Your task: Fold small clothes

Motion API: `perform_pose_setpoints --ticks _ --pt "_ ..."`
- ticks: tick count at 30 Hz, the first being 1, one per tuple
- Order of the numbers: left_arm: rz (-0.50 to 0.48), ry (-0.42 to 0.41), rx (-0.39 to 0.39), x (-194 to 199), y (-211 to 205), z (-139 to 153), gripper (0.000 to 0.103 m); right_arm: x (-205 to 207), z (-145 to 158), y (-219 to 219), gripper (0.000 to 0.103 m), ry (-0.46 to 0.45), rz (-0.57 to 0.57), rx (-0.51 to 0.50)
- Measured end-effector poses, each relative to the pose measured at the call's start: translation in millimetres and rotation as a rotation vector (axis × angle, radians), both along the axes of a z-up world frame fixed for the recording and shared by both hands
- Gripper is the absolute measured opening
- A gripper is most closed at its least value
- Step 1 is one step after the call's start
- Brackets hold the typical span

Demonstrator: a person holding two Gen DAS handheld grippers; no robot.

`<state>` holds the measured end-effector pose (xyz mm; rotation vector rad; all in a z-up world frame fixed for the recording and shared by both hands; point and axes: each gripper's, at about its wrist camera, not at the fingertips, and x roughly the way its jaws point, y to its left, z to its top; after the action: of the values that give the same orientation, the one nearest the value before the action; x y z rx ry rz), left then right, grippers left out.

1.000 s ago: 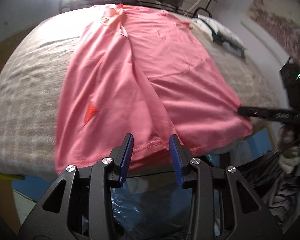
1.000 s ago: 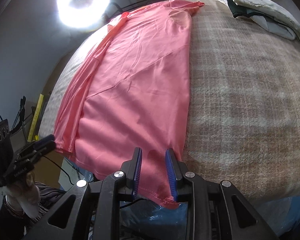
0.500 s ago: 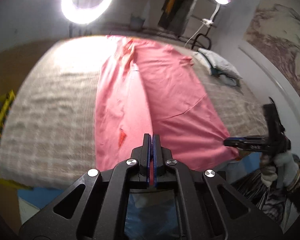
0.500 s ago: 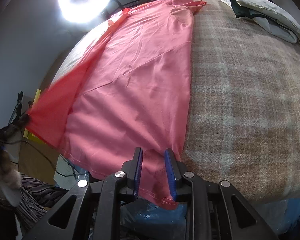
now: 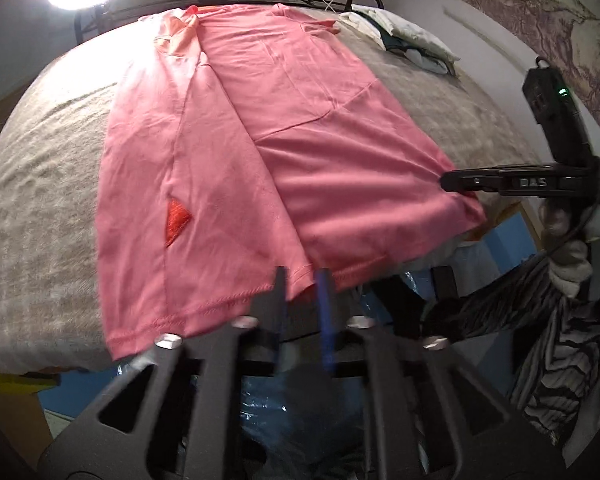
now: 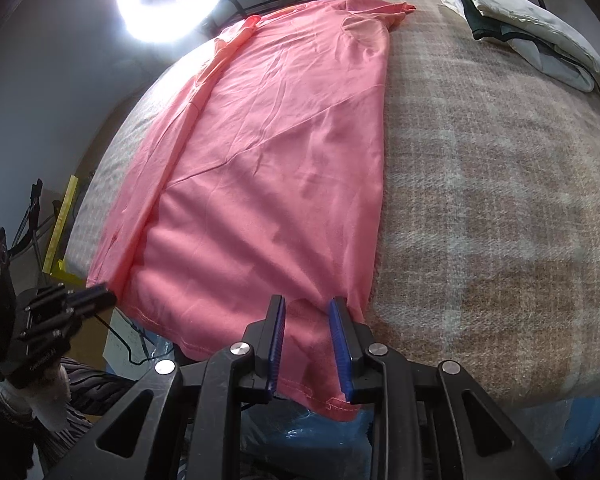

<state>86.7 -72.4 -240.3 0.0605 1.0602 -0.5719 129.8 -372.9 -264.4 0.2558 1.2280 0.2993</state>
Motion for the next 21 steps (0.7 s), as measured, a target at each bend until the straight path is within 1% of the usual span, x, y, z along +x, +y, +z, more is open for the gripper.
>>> perform_pose_setpoints --ticks 1,2,4,5,6,7,9,10,12,13,14,15,16,17,19,21 --pt "0.011 -0.007 -0.016 -1.9 6.0 4.2 0.039 -0.3 0.3 -0.1 0.024 -0.001 0.000 -0.001" --pt "0.043 -0.026 -0.036 -4.6 19.0 11.7 0.041 -0.6 1.0 0.4 0.024 -0.003 -0.001 -0.002" --pt "0.121 -0.051 -0.028 -4.0 40.2 18.1 0.042 -0.5 1.0 0.6 0.024 -0.002 0.001 -0.002" --pt "0.206 -0.064 -0.015 -0.2 59.8 19.1 0.042 -0.3 0.4 0.7 0.024 0.000 0.002 -0.005" --pt "0.262 -0.057 -0.013 4.0 73.3 16.9 0.041 -0.2 0.3 0.6 0.024 0.000 0.000 -0.007" --pt "0.329 -0.027 -0.011 10.9 89.0 10.9 0.042 -0.2 0.6 0.2 0.024 -0.001 -0.003 -0.007" --pt "0.407 0.053 -0.018 21.9 109.4 -6.0 0.041 -0.5 1.8 -1.3 0.024 -0.004 -0.013 -0.008" --pt "0.410 0.088 -0.019 24.8 111.9 -14.7 0.041 -0.9 2.4 -2.5 0.024 -0.007 -0.019 -0.009" --pt "0.402 0.131 -0.016 27.3 110.1 -28.1 0.041 -1.9 4.2 -6.6 0.026 -0.013 -0.040 -0.012" --pt "0.396 0.135 -0.015 27.2 107.3 -31.4 0.041 -2.3 5.2 -9.7 0.029 -0.015 -0.054 -0.010" --pt "0.388 0.108 0.002 26.3 102.9 -29.8 0.041 -2.9 6.0 -13.0 0.030 -0.017 -0.069 -0.010" --pt "0.377 0.102 0.006 27.1 100.1 -28.7 0.036 -3.1 6.4 -15.8 0.031 -0.018 -0.081 -0.012" --pt "0.364 0.103 -0.003 28.0 97.7 -28.3 0.011 -3.4 6.4 -18.5 0.033 -0.016 -0.095 -0.020" --pt "0.351 0.110 -0.010 29.3 93.8 -29.0 0.000 -3.6 5.4 -21.6 0.036 -0.011 -0.110 -0.025" --pt "0.340 0.098 -0.007 30.2 91.0 -28.7 0.000 -1.9 0.4 -26.1 0.036 0.016 -0.120 -0.004" --pt "0.356 0.066 -0.009 26.3 93.5 -21.0 0.000 -0.8 0.1 -27.0 0.032 0.013 -0.110 0.006"
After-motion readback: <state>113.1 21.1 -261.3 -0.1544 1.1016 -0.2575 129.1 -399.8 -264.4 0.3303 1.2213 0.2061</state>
